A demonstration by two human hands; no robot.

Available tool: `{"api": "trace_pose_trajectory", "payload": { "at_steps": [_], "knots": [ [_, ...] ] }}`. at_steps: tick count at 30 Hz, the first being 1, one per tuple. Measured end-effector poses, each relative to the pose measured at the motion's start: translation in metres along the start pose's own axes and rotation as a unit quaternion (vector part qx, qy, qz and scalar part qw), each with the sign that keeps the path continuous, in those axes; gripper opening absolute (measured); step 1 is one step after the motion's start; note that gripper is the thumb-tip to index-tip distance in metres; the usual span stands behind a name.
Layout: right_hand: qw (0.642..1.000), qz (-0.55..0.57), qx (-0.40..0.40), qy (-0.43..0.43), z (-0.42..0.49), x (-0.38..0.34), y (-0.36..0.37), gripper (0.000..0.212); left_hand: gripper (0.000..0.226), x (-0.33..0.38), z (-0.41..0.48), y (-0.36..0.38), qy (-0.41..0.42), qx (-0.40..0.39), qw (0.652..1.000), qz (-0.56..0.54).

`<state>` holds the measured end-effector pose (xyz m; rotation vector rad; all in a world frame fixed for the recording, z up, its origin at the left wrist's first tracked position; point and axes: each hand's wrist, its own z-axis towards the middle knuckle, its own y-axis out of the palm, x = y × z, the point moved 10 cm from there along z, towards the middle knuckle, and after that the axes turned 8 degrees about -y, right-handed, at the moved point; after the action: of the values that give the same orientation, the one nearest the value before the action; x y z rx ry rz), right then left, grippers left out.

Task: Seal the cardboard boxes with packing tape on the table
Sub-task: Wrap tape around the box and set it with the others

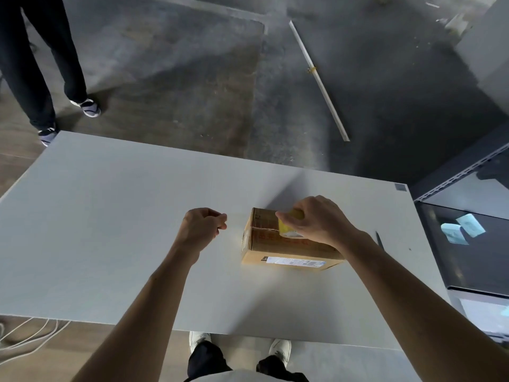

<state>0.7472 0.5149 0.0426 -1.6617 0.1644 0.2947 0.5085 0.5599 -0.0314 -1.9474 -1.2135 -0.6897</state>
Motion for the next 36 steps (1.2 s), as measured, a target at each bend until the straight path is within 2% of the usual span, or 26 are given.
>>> {"api": "trace_pose_trajectory", "payload": {
  "at_steps": [8,17,30,36],
  "knots": [
    [0.999,-0.026,-0.026,0.008,0.000,-0.004,0.006,0.056,0.019,-0.025,0.012,0.013,-0.022,-0.016,1.000,-0.008],
    [0.999,-0.029,-0.014,0.009,-0.001,-0.003,0.008,0.060,0.022,-0.042,0.022,0.033,-0.028,-0.031,0.999,0.001],
    [0.998,0.051,0.014,0.040,-0.008,0.014,0.013,0.056,0.019,-0.048,0.027,0.068,-0.016,-0.021,0.998,0.062],
    [0.995,0.076,0.010,0.056,-0.007,0.022,0.019,0.064,0.016,-0.047,0.029,0.073,-0.007,-0.023,0.997,0.078]
  ]
}}
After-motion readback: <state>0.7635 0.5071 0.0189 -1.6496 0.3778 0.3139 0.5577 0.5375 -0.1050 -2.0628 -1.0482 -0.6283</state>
